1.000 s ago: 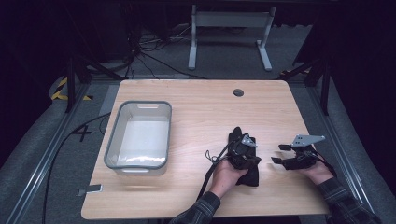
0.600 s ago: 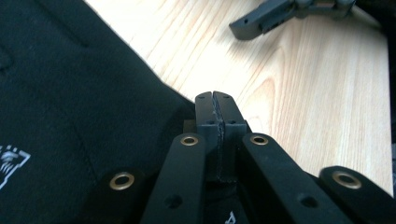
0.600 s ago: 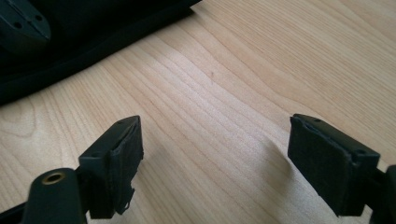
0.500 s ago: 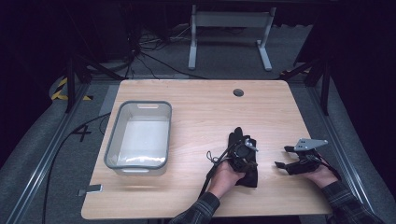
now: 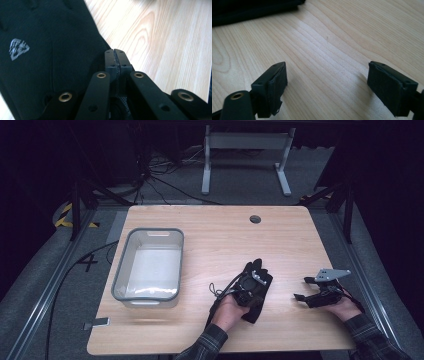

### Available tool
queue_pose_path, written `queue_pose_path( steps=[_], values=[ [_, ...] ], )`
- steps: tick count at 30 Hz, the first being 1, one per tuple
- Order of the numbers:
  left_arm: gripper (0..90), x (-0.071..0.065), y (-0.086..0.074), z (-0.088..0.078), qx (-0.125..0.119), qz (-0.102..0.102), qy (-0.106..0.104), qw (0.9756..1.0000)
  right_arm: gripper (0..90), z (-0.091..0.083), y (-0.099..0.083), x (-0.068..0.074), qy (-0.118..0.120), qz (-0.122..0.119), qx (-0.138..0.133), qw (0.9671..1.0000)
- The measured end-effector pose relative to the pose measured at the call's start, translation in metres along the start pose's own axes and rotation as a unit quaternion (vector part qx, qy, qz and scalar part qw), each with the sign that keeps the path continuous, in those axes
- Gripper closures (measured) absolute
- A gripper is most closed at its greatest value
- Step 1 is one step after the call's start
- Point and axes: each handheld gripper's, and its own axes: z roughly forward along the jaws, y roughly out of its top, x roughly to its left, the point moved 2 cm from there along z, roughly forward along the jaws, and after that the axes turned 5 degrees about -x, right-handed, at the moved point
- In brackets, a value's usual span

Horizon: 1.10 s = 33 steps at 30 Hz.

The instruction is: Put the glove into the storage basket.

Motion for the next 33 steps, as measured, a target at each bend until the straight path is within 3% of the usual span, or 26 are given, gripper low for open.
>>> queue_pose_path(
  steps=[10,16,21,24,28,33],
  values=[
    [89.9,0.014,-0.022,-0.028,-0.003,-0.016,0.023,0.9996,15.4,0.001,-0.001,0.000,0.005,-0.003,-0.005,1.0000],
    [88.0,0.014,-0.022,-0.037,-0.021,-0.017,0.014,0.9995,13.4,0.001,-0.002,0.000,0.008,-0.003,-0.013,0.9999],
    [75.2,0.017,-0.016,-0.049,-0.043,-0.013,0.022,0.9987,13.2,0.002,-0.003,0.000,0.008,-0.004,-0.015,0.9999],
    [62.4,0.022,-0.013,-0.052,-0.049,-0.004,0.033,0.9982,13.1,0.002,-0.003,0.000,0.008,-0.003,-0.015,0.9998],
    [48.0,0.032,-0.008,-0.050,-0.047,0.010,0.043,0.9979,12.9,0.002,-0.003,0.000,0.008,-0.004,-0.014,0.9999],
    [31.3,0.041,-0.004,-0.042,-0.048,0.009,0.051,0.9975,12.7,0.002,-0.002,0.000,0.008,-0.005,-0.015,0.9998]
  ],
)
